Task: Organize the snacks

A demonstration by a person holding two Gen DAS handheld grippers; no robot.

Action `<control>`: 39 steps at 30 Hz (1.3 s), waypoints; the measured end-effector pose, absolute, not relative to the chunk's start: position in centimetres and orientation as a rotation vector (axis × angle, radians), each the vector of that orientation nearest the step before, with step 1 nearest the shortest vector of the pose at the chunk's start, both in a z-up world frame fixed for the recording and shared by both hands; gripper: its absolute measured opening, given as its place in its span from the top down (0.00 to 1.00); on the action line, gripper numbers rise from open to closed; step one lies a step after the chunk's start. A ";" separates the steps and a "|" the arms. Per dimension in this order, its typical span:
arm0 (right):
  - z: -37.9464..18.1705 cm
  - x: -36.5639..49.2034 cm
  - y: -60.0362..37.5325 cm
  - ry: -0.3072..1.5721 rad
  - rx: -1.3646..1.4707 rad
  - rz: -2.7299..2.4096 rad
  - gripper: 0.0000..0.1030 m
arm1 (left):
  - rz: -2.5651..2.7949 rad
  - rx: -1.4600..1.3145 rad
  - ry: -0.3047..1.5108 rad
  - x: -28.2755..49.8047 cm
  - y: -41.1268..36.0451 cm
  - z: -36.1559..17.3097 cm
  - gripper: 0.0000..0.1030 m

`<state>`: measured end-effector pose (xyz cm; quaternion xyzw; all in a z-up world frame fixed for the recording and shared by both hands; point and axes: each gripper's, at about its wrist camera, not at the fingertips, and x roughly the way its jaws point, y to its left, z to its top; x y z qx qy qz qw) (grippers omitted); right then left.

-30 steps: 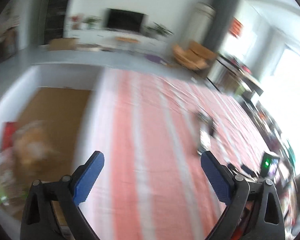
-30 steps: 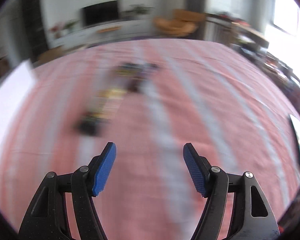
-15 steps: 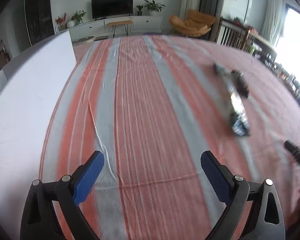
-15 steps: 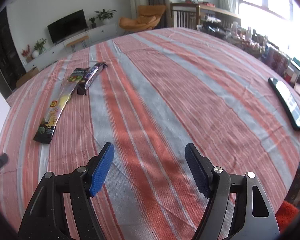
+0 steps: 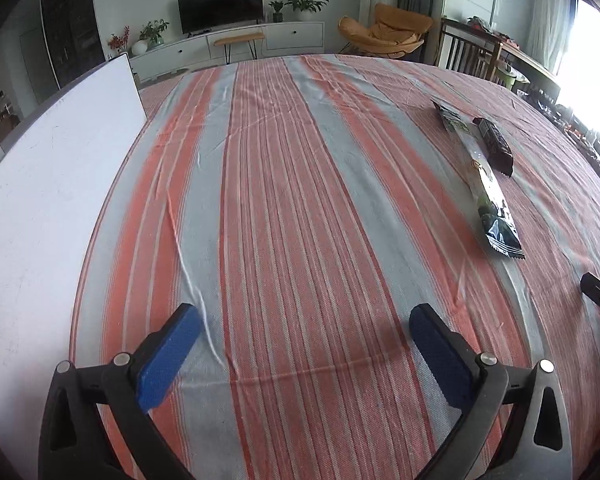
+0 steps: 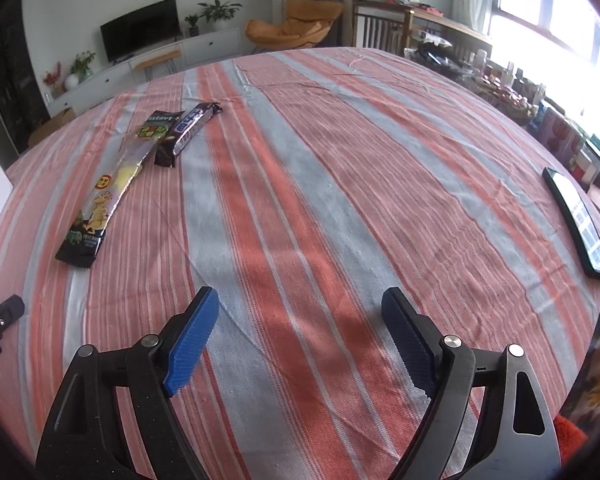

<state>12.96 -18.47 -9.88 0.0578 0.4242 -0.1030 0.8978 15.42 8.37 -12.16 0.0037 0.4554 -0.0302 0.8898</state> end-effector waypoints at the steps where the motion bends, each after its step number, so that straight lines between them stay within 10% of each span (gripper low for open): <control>1: -9.9 12.9 -18.5 0.879 0.119 -0.213 0.16 | -0.063 0.008 0.946 15.4 8.4 -12.2 0.00; 39: -9.9 12.9 -18.5 0.880 0.120 -0.211 0.14 | -0.063 0.008 0.945 15.4 8.4 -12.2 0.00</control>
